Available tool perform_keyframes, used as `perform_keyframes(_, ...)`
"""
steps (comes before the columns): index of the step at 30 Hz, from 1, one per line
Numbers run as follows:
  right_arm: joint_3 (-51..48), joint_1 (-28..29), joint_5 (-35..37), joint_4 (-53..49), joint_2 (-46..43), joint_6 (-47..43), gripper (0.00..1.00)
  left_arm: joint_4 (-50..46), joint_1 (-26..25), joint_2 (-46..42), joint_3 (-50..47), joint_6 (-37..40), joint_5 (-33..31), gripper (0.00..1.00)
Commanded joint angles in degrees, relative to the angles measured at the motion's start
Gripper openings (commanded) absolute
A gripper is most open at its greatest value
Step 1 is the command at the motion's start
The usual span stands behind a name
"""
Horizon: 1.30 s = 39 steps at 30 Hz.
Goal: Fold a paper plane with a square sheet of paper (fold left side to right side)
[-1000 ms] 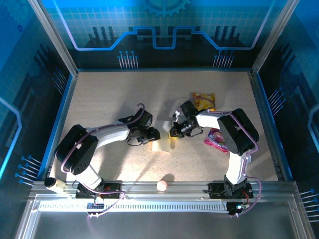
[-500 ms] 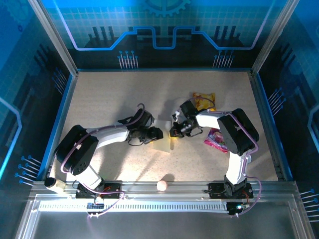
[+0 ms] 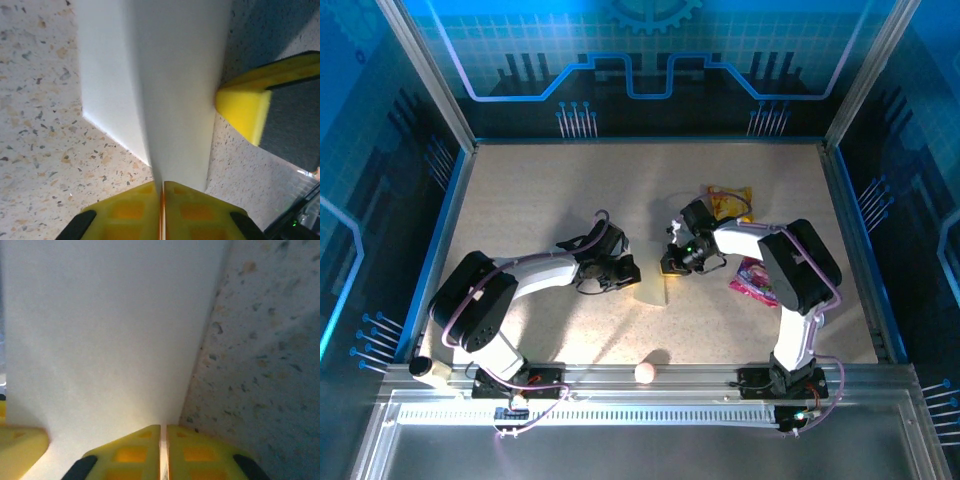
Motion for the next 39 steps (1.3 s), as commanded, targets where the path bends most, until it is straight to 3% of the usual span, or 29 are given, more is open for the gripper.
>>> perform_keyframes(1, 0.41, 0.68, 3.56, -1.19, -7.58, -3.38, 0.24, -1.46, 0.41, -1.79, -0.49, -2.98, 1.31, 0.07)
perform_keyframes(10, -13.87, 3.5, 12.89, -1.53, -34.59, -10.72, 0.57, -4.0, -0.19, -4.27, 0.23, -12.29, -1.06, 0.04)
perform_keyframes(14, -21.6, 10.59, 20.56, 1.23, -47.33, -12.77, 0.74, -7.17, -0.71, -3.89, 2.33, -14.5, -1.39, 0.02)
perform_keyframes(18, -27.27, 19.93, 28.48, 5.65, -53.01, -15.7, 0.77, -8.93, -1.13, -3.35, 3.88, -14.67, -1.1, 0.02)
perform_keyframes(22, -31.45, 31.0, 40.17, 11.99, -53.73, -21.27, 0.78, -8.93, -1.42, -3.05, 4.15, -15.29, -0.53, 0.02)
perform_keyframes(27, -32.52, 38.25, 46.11, 17.09, -48.98, -25.29, 0.8, -8.58, -1.74, -3.21, 4.21, -16.09, -0.84, 0.02)
perform_keyframes(39, -29.08, 39.9, 48.67, 27.97, -34.11, -27.91, 0.81, -7.88, -2.9, -2.42, 4.71, -17.02, -1.57, 0.02)
